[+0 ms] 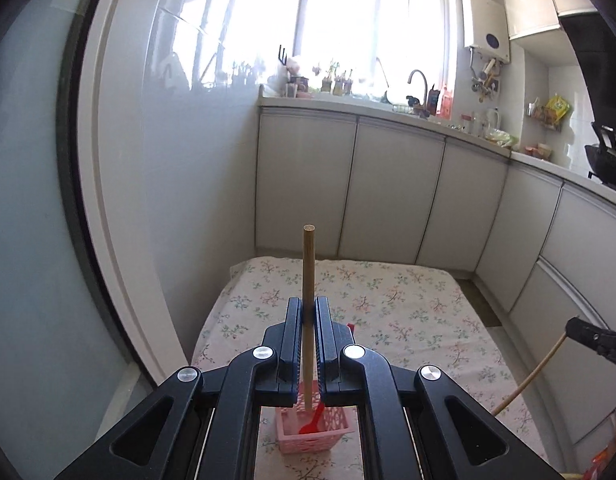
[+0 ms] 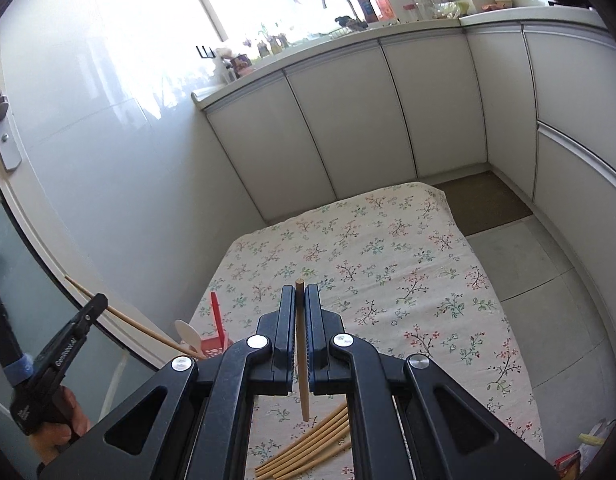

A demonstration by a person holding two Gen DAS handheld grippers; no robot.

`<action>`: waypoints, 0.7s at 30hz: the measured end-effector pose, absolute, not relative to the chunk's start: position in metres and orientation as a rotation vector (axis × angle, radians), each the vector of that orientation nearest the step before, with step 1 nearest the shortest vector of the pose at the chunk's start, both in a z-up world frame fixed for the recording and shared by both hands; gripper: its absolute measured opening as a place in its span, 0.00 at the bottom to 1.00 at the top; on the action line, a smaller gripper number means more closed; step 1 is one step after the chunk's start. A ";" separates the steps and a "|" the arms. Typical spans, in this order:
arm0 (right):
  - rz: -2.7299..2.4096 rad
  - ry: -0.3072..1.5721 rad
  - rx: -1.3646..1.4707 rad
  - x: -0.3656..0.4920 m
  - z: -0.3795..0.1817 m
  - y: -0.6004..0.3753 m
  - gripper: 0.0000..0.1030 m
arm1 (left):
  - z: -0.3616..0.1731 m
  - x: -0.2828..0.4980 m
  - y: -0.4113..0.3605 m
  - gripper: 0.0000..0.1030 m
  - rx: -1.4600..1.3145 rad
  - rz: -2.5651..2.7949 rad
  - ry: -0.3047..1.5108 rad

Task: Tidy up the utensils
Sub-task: 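Lift both chopsticks and carry them over the pink holder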

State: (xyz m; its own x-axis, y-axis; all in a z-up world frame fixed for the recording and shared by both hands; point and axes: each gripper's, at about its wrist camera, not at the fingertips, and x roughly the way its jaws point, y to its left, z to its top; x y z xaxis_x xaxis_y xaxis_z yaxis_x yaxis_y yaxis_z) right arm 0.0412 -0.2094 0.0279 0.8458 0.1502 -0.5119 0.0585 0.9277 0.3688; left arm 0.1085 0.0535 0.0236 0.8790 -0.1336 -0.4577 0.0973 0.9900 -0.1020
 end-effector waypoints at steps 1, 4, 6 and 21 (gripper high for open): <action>0.050 0.566 0.383 0.042 0.027 -0.209 0.04 | 0.017 0.117 0.053 0.06 -0.069 -0.115 0.512; 0.052 0.571 0.383 0.044 0.025 -0.207 0.04 | 0.001 0.135 0.052 0.06 -0.065 -0.108 0.571; 0.053 0.573 0.381 0.045 0.025 -0.205 0.04 | -0.008 0.145 0.050 0.06 -0.066 -0.108 0.599; 0.122 0.491 0.372 0.051 0.052 -0.174 0.04 | -0.020 0.136 0.057 0.54 -0.135 -0.107 0.649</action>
State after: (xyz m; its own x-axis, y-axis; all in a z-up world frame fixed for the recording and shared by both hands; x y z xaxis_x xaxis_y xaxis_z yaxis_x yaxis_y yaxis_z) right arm 0.0514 -0.1744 0.0515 0.8764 0.2024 -0.4371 -0.0259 0.9259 0.3769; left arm 0.1362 0.0572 -0.0197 0.7915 -0.1417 -0.5946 0.0570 0.9856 -0.1590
